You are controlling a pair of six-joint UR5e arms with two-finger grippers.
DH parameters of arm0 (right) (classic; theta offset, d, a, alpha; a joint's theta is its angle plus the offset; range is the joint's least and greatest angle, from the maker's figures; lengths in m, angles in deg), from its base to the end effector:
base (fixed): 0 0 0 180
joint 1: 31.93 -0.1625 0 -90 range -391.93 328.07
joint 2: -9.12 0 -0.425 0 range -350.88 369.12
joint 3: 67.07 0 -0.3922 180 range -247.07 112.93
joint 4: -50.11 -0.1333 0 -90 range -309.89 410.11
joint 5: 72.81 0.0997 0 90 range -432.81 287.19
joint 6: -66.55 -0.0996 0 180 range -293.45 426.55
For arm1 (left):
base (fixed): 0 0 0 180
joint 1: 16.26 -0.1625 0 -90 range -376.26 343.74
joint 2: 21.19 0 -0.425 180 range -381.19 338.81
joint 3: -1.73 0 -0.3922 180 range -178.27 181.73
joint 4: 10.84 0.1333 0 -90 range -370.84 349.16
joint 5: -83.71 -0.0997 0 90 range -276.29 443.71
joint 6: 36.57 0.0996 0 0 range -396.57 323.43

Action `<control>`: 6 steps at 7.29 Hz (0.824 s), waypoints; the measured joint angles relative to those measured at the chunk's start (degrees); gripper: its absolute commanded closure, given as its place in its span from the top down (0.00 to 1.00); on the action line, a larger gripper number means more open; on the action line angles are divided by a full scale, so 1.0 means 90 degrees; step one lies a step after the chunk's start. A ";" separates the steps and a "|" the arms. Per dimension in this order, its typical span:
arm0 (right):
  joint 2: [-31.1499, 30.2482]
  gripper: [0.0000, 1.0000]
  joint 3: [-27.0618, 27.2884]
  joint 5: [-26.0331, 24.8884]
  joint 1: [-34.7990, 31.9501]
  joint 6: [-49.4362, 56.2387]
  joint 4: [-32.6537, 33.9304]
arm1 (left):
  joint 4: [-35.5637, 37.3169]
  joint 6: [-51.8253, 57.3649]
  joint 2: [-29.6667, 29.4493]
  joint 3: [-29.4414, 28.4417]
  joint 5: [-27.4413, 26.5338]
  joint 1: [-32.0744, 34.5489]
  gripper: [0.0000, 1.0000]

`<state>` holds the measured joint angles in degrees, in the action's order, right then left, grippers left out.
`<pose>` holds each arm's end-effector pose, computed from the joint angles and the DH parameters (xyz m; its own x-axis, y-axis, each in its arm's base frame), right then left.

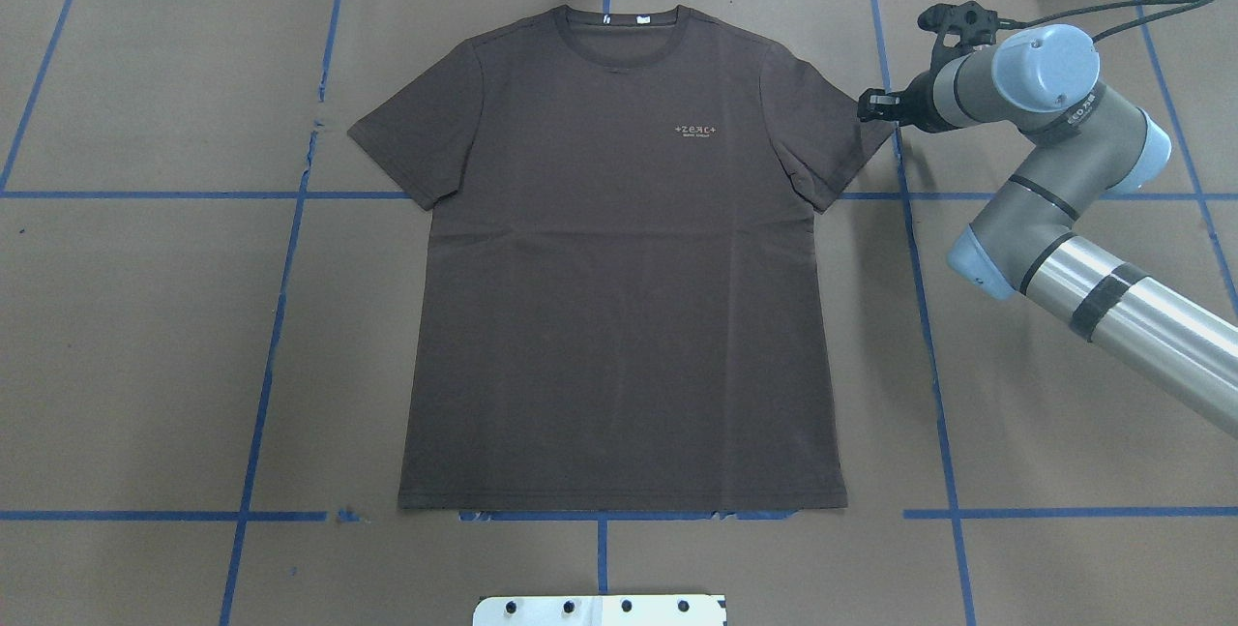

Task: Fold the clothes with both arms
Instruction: 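Move the right gripper over the sleeve nearest it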

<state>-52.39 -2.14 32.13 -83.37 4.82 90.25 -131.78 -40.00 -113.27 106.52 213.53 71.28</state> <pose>-0.3715 -0.6387 0.4903 0.6251 0.0500 0.7790 -0.3754 0.8942 0.2439 -0.0474 -0.5169 0.4509 0.7474 0.4659 -0.4736 0.0159 0.7001 0.7139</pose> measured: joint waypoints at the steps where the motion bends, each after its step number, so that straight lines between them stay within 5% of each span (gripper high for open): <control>1: 0.0003 0.27 -0.0002 -0.0007 0.0006 -0.0003 0.0002 | 0.0003 0.0000 -0.0002 0.0003 -0.0001 0.0000 1.00; 2: 0.0006 0.00 -0.0001 -0.0009 0.0009 -0.0005 0.0002 | 0.0005 0.0000 -0.0003 0.0006 0.0001 0.0000 1.00; 6: 0.0006 0.00 0.0012 -0.0030 0.0022 0.0029 0.0011 | 0.0000 0.0009 0.0002 0.0007 0.0008 0.0000 1.00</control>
<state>-52.34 -2.03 31.86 -83.16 5.08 90.35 -131.78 -39.92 -113.25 106.59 213.61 71.28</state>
